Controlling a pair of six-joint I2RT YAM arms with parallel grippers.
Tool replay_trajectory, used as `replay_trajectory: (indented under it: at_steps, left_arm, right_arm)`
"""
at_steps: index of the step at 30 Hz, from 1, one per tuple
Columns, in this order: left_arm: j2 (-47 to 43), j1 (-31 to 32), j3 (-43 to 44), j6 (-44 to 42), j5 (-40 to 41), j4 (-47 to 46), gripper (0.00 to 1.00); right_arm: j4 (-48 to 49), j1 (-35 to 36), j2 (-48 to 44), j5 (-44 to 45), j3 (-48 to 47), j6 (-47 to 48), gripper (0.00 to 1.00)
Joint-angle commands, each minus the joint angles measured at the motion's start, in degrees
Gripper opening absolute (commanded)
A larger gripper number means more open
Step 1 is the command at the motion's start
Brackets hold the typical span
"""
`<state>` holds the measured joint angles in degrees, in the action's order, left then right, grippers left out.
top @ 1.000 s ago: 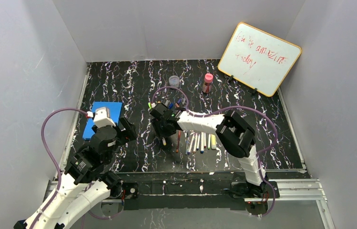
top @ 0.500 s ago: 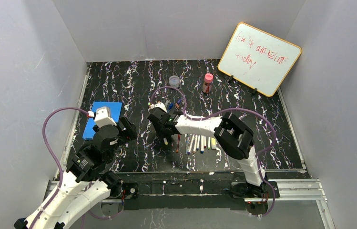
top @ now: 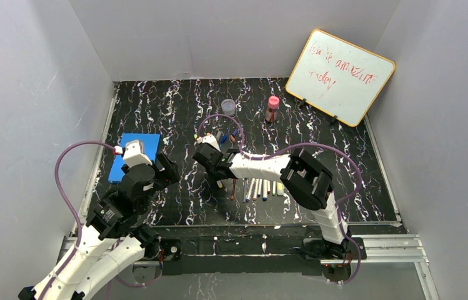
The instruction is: Open the pen caps
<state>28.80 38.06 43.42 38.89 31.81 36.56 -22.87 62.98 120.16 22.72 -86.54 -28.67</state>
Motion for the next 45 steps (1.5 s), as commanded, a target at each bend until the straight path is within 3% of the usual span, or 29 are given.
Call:
replay_trajectory:
  at_steps: [1, 9, 15, 23, 28, 36, 45]
  left_arm:
    - [-0.56, 0.10, -0.64, 1.00, 0.48, 1.20, 0.79]
    - [-0.46, 0.14, -0.79, 1.46, -0.34, 1.25, 0.79]
    - [0.34, 0.17, -0.56, 1.30, -1.67, -0.92, 0.78]
    - [6.59, 0.09, -0.98, 2.23, -14.33, -13.27, 0.79]
    - [14.90, 0.09, -1.49, 6.44, -25.20, -25.55, 0.79]
    - [26.56, 0.16, -0.94, 12.78, -37.94, -40.39, 0.73]
    - [30.71, 0.39, -2.80, 15.06, -42.48, -44.50, 0.54]
  right_arm:
    - [-5.04, -0.58, 4.36, -3.40, 3.66, 0.10, 0.05]
    - [-2.74, -0.58, -1.30, -4.99, 3.66, -0.32, 0.01]
    - [-0.13, -0.58, -12.80, -4.46, 6.66, -0.26, 0.01]
    - [13.78, -0.60, -36.96, -11.62, 26.86, 1.18, 0.01]
    - [13.78, -0.58, -49.68, -11.62, 36.23, 1.18, 0.01]
    - [13.78, -0.58, -56.03, -11.62, 38.12, 1.18, 0.01]
    - [13.78, -0.58, -58.27, -11.62, 38.36, 1.18, 0.01]
